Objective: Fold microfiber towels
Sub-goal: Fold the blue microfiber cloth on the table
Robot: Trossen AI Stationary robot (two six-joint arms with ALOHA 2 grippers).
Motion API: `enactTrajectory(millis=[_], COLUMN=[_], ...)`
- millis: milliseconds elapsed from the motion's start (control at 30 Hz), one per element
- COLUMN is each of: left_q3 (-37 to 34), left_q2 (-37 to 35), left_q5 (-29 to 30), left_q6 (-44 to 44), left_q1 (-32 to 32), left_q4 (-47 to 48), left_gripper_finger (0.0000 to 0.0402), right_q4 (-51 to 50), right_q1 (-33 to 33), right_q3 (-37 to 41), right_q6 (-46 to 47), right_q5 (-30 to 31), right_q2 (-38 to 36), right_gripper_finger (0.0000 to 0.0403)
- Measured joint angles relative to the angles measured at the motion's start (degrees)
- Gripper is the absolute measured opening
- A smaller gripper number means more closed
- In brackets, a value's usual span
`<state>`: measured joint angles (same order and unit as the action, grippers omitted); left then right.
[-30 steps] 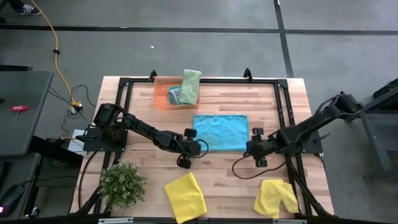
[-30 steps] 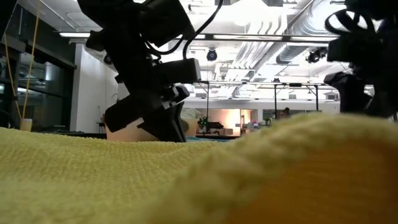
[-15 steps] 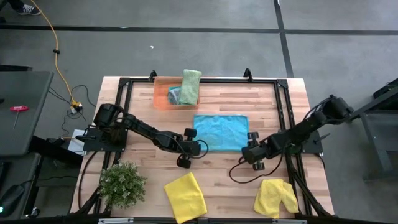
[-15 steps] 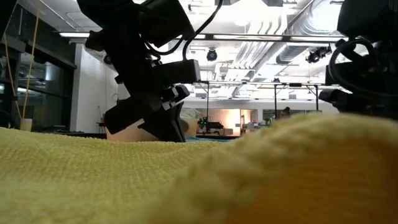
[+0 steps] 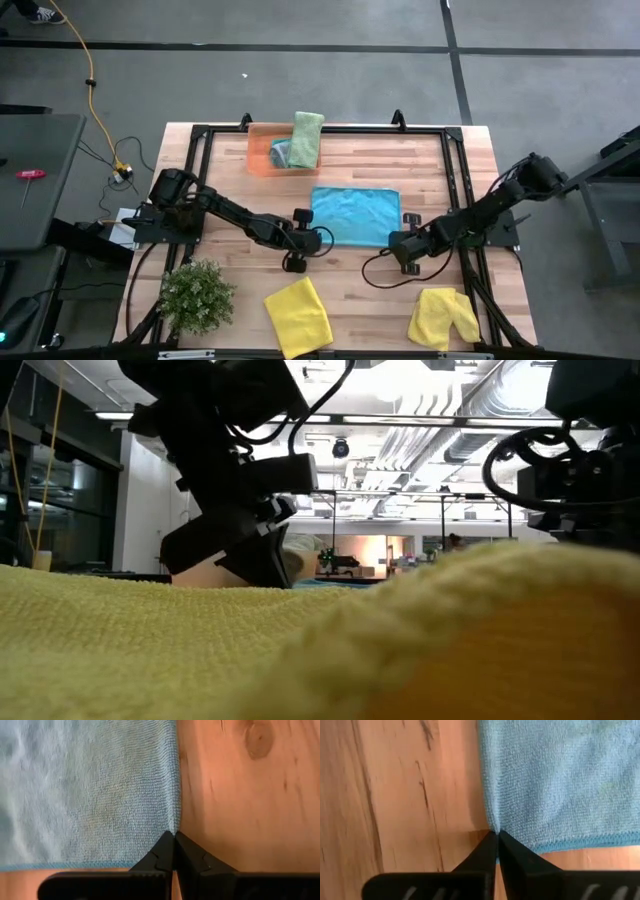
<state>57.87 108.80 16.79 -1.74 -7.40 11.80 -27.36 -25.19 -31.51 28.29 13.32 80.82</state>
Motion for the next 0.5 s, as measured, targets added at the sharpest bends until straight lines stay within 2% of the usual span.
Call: enactTrajectory(millis=[67, 233, 367, 433, 500], left_q3=[0.0, -0.1, -0.2, -0.2, -0.2], left_q2=[-0.2, -2.2, -5.3, -7.0, -8.7], left_q5=[-0.2, -5.5, -7.7, -7.7, -7.5], left_q6=[3.2, 8.9, 13.3, 15.4, 16.8], left_q1=[-0.9, -3.2, -4.6, -5.2, -5.3], left_q4=[0.8, 3.1, 5.0, 5.7, 6.0], left_gripper_finger=[0.0000, 0.0000, 0.0000, 0.0000, 0.0000], right_q4=[-0.8, -2.0, -4.5, -7.1, -10.2], right_q1=[-0.8, -3.5, -5.4, -6.1, -6.6], right_q3=[-1.1, -7.0, -11.8, -14.2, -16.3], right_q6=[0.0, -0.3, -0.6, -0.3, -0.1], right_q5=[-0.6, -5.4, -5.6, -4.4, -0.5], right_q2=[0.1, 0.2, 0.2, 0.2, 0.1], right_gripper_finger=[0.0003, 0.0001, 0.0001, 0.0001, 0.0000])
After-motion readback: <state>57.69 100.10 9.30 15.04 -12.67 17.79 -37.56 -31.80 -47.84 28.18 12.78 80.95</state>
